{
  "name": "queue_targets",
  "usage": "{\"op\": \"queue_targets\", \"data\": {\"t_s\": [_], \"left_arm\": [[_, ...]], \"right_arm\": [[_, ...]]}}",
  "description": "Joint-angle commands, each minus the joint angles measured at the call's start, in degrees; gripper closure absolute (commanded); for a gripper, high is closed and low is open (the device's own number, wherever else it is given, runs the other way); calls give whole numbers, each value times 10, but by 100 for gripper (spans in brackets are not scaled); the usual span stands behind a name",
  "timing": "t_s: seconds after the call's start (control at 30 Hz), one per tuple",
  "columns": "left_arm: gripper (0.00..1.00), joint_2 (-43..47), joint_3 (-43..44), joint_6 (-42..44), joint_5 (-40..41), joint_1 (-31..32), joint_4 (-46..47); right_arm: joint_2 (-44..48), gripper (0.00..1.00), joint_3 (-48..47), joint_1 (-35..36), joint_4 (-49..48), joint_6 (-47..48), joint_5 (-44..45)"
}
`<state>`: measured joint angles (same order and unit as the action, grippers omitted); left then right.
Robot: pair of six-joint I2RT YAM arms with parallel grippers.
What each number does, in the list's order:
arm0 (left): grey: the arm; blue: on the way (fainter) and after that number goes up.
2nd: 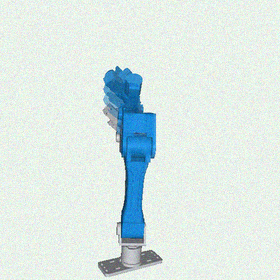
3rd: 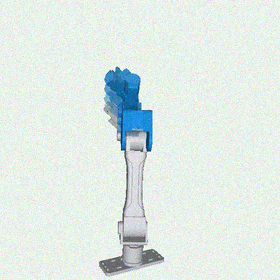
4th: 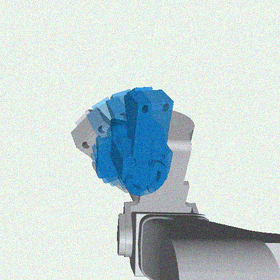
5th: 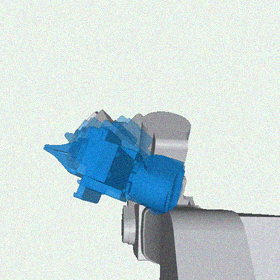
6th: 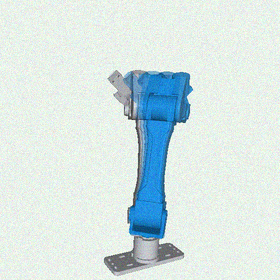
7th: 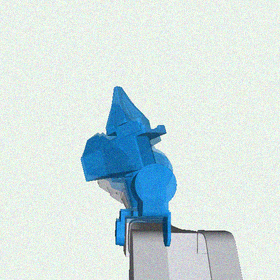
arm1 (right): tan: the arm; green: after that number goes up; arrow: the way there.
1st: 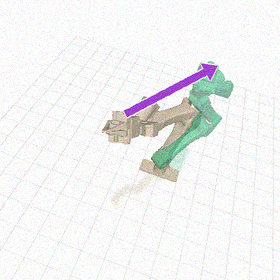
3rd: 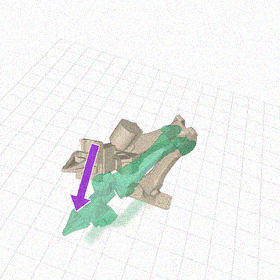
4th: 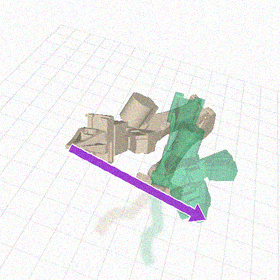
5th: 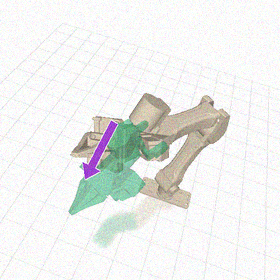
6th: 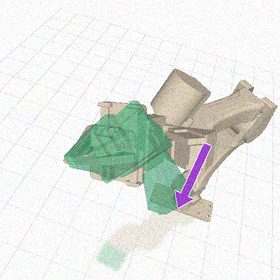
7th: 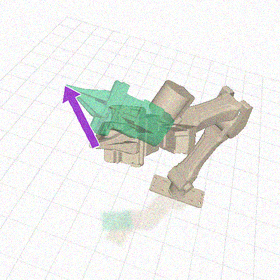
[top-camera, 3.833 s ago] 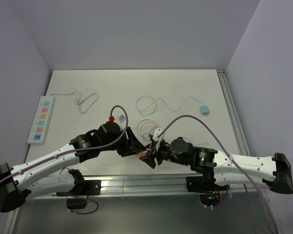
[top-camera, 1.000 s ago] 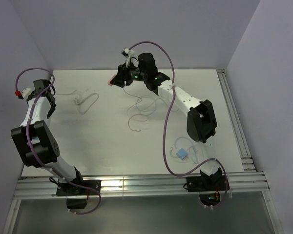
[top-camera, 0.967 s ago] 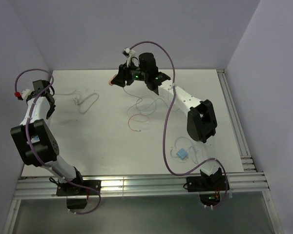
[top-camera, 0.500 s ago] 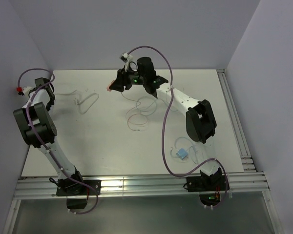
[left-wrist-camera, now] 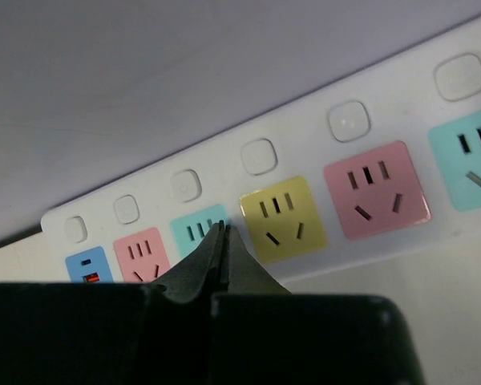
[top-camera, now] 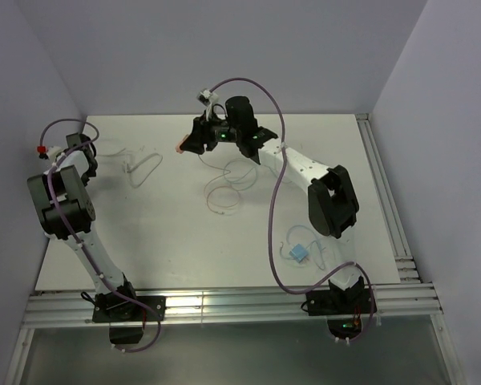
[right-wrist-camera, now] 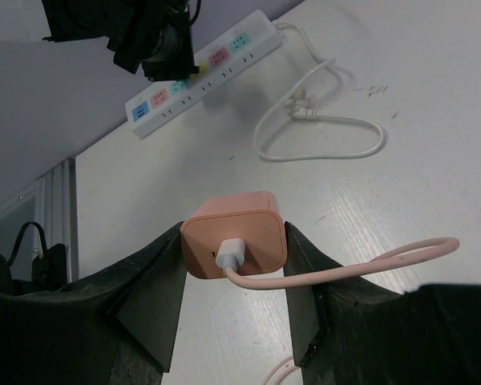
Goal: Insert the plug
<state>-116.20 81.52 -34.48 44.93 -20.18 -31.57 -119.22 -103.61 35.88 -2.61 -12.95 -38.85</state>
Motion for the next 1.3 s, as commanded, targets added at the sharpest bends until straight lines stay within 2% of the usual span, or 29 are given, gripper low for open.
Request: {"op": "queue_targets", "data": {"t_s": [0.0, 0.23, 0.27, 0.5, 0.67, 0.77, 0.8, 0.9, 1.0, 1.07, 1.13, 1.27], "left_arm": [[100, -16, -31, -13, -59, 21, -5], [100, -8, -67, -40, -127, 59, -16], [100, 0, -76, -38, -154, 61, -10], [100, 40, -106, -50, -214, 101, -5], [100, 101, -104, -45, -189, 101, -13], [75, 124, -94, -37, -186, 100, -20], [59, 128, -92, -36, -186, 99, -22], [31, 140, -82, -38, -177, 98, -33], [16, 145, -78, -45, -158, 95, -48], [10, 147, -78, -48, -144, 94, -57], [8, 147, -85, -43, -136, 94, -54], [6, 136, -96, -44, -171, 81, -52]], "right_arm": [[52, 100, 13, 4, -35, 6, -5], [67, 100, 35, 3, -50, 6, -3], [66, 100, 36, 3, -54, 6, -3], [66, 100, 42, 3, -63, -1, -10], [77, 100, 58, 3, -64, 6, -9], [79, 100, 61, 3, -62, 10, -9], [81, 100, 63, 3, -63, 10, -9], [84, 100, 66, 2, -61, 11, -9], [87, 100, 73, 2, -60, 16, -10], [89, 100, 74, 3, -57, 21, -11], [92, 100, 77, 2, -57, 24, -12], [93, 100, 83, 2, -64, 23, -18]]}}
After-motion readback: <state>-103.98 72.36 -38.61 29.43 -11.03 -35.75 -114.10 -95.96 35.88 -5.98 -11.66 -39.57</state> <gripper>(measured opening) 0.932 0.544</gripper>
